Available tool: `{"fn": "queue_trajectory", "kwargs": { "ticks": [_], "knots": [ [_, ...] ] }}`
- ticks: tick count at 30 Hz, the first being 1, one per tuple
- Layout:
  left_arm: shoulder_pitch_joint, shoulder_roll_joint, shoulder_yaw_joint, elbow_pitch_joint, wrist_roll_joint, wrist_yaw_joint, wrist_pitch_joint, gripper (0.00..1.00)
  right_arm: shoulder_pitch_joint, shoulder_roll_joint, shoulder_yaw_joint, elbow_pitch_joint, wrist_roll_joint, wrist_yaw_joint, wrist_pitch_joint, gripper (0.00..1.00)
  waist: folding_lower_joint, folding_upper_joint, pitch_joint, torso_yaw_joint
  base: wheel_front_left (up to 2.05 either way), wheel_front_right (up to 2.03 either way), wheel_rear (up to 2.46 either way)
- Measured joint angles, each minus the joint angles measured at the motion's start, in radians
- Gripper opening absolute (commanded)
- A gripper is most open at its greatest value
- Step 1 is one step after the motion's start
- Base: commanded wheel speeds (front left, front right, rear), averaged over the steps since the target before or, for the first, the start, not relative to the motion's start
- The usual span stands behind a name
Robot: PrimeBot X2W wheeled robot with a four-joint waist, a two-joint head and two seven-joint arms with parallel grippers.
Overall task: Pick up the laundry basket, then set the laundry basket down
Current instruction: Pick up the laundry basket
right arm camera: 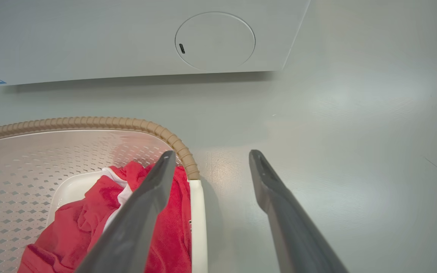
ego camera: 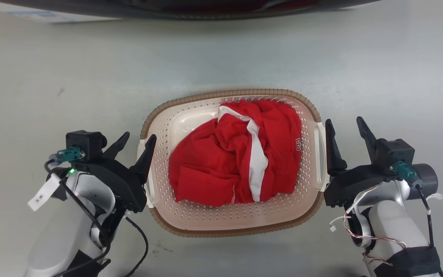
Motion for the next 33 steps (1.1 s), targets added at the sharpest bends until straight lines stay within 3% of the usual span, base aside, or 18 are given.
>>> {"fn": "queue_trajectory", "kwargs": {
  "ticks": [17, 18, 19, 20, 21, 33],
  "knots": [
    [-0.088, -0.029, -0.063, 0.224, -0.065, -0.009, 0.063, 1.0, -0.097, 0.009, 0.042, 0.194, 0.058, 0.045, 0.062, 1.0, -0.0002, -0.0001, 0.066, 0.011, 0.0, 0.0, 0.0],
    [-0.088, -0.029, -0.063, 0.224, -0.065, -0.009, 0.063, 1.0, -0.097, 0.009, 0.042, 0.194, 0.058, 0.045, 0.062, 0.71, -0.0002, -0.0001, 0.066, 0.011, 0.0, 0.0, 0.0],
    [-0.096, -0.031, -0.067, 0.23, -0.071, -0.009, 0.068, 0.5, -0.103, 0.009, 0.044, 0.2, 0.063, 0.046, 0.062, 0.41, -0.0002, -0.0001, 0.068, 0.011, 0.0, 0.0, 0.0],
    [-0.104, -0.032, -0.071, 0.236, -0.076, -0.009, 0.075, 0.11, -0.109, 0.009, 0.047, 0.207, 0.064, 0.05, 0.063, 0.0, -0.0002, -0.0001, 0.069, 0.012, 0.0, 0.0, 0.0],
    [-0.11, -0.034, -0.075, 0.242, -0.087, -0.009, 0.077, 0.0, -0.117, 0.01, 0.048, 0.216, 0.067, 0.051, 0.071, 0.0, -0.0002, -0.0001, 0.071, 0.012, 0.0, 0.0, 0.0],
    [-0.148, -0.039, -0.116, 0.3, -0.137, -0.015, 0.094, 0.0, -0.146, 0.011, 0.06, 0.281, 0.093, 0.067, 0.07, 0.0, -0.0003, -0.0004, 0.07, 0.016, 0.0, 0.0, 0.0]
  ]
}}
